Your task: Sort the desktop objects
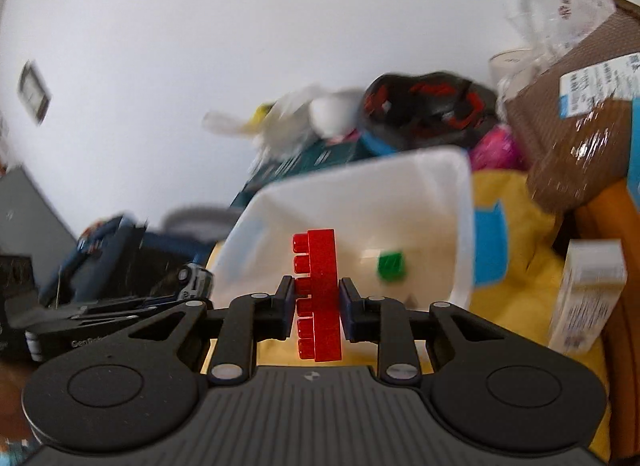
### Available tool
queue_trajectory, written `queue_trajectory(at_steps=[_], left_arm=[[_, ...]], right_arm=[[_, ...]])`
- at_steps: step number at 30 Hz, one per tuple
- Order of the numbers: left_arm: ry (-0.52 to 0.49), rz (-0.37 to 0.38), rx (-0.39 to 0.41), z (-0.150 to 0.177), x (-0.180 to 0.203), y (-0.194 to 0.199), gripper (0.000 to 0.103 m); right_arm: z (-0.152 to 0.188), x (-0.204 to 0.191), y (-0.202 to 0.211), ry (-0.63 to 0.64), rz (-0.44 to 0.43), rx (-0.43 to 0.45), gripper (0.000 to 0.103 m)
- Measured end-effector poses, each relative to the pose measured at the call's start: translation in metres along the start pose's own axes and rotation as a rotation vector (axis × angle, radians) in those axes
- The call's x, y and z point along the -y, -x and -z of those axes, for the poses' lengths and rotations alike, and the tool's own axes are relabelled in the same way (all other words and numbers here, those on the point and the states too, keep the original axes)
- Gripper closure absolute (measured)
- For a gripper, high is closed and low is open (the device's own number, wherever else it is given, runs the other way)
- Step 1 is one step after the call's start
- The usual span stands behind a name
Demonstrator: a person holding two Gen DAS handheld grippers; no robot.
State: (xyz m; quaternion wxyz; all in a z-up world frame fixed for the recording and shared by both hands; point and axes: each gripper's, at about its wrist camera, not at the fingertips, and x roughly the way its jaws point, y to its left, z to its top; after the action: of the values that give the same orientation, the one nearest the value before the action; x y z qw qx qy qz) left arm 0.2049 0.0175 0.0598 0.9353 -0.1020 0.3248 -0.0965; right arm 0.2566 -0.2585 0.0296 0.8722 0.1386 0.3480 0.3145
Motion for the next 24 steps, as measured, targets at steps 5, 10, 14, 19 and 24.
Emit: queue_trajectory(at_steps=[5, 10, 14, 19, 24], left_arm=[[-0.021, -0.029, 0.023, -0.036, 0.008, -0.022, 0.073], [-0.042, -0.114, 0.030, -0.044, 0.011, -0.033, 0.055], [-0.054, -0.128, 0.047, -0.033, 0.001, -0.022, 0.048], [-0.124, -0.179, 0.041, 0.018, -0.023, 0.015, 0.046], [-0.099, -0.255, -0.115, 0.093, -0.061, 0.015, 0.046]], right_arm=[[-0.029, 0.012, -0.022, -0.031, 0.060, -0.001, 0.077], [-0.034, 0.014, -0.042, 0.026, 0.147, -0.019, 0.068], [-0.025, 0.019, -0.034, 0.024, 0.168, -0.006, 0.057], [0.014, -0.007, 0.002, 0.123, 0.106, 0.050, 0.057], [0.097, -0.014, -0.023, 0.257, 0.218, -0.141, 0.057]])
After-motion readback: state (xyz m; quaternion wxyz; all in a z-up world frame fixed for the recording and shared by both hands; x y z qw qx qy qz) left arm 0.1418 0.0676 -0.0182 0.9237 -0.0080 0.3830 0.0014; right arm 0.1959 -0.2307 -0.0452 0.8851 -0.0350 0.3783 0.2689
